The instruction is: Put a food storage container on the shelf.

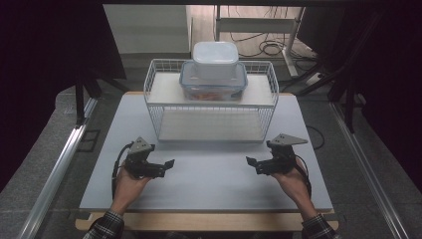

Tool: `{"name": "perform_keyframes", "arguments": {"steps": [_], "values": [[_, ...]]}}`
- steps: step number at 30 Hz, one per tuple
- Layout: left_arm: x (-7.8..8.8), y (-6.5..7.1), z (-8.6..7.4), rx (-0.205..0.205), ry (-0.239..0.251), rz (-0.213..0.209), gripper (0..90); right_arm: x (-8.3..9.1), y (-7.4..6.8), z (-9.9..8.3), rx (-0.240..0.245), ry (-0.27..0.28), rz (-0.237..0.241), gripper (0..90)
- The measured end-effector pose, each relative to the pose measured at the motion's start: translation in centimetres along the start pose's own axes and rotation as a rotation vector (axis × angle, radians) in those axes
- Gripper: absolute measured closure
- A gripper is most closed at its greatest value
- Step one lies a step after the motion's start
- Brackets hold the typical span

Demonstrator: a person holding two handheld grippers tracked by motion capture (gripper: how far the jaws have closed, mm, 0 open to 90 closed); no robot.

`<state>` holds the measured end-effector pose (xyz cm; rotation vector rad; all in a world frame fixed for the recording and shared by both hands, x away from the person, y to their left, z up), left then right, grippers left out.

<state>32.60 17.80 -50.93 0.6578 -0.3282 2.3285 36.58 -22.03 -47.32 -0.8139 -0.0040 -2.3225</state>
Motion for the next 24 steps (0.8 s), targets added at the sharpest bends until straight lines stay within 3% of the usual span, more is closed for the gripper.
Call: {"name": "perform_keyframes", "arguments": {"steps": [24], "values": [[1.0, 0.3, -3.0, -0.007, -0.049, 0.032, 1.9, 1.3, 1.2, -4.1, -0.002, -0.052, -0.036, 0.2]]}}
Point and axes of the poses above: each handheld gripper's, and its own axes: x roughly backward along the jaws, z roughly out of its top, y roughly to its right, the point moved 3 cm from there along -x, roughly forward along the jaws, and after that the axes turned 12 degrees about -x, right-handed, at the moved point
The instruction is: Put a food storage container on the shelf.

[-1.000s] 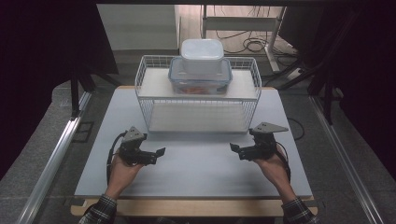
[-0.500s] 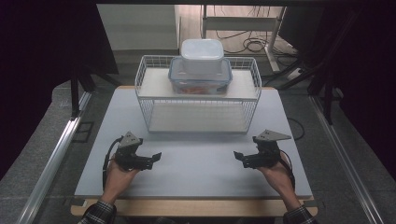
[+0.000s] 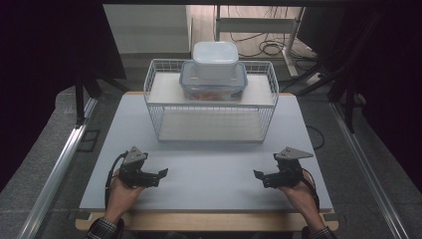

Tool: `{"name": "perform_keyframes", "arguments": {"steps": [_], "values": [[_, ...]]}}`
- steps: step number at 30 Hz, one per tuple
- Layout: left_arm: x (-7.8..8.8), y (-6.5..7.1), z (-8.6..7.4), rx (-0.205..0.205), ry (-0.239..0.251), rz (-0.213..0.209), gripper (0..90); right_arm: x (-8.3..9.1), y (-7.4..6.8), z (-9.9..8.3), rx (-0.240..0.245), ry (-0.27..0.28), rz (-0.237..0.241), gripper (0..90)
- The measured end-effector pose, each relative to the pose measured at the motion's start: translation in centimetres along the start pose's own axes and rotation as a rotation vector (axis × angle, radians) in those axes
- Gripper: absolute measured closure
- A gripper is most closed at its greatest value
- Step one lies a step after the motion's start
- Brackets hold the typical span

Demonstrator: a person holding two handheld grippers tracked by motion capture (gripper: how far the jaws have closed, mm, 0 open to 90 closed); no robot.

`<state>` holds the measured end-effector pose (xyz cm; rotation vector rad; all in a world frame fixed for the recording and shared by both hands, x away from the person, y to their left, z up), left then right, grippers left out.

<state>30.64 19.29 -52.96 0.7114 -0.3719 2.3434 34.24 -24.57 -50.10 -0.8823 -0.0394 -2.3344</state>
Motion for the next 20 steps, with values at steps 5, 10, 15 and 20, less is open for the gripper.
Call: {"name": "perform_keyframes", "arguments": {"steps": [5, 10, 15, 20], "values": [[0.0, 0.1, -0.6, -0.006, -0.024, 0.004, 1.3, 0.1, 0.1, -0.9, -0.002, -0.025, 0.0, 0.2], [-0.2, 0.2, -1.5, -0.018, -0.067, 0.013, 1.1, 0.0, 0.1, -1.8, -0.009, -0.046, 0.005, 0.2], [-0.5, 0.1, -2.2, -0.015, -0.114, 0.023, 1.1, -0.4, 0.3, -2.6, -0.005, -0.081, -0.001, 0.2], [-0.7, 0.2, -2.1, -0.022, -0.122, 0.02, 0.9, -0.5, 0.4, -2.8, -0.012, -0.089, -0.007, 0.2]]}}
Point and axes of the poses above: each handheld gripper's, and its own axes: x roughly backward along the jaws, z roughly out of its top, y roughly to its right, the point moved 3 cm from there along -x, roughly forward along the jaws, and after that the axes turned 12 degrees about -x, right-handed, at the moved point
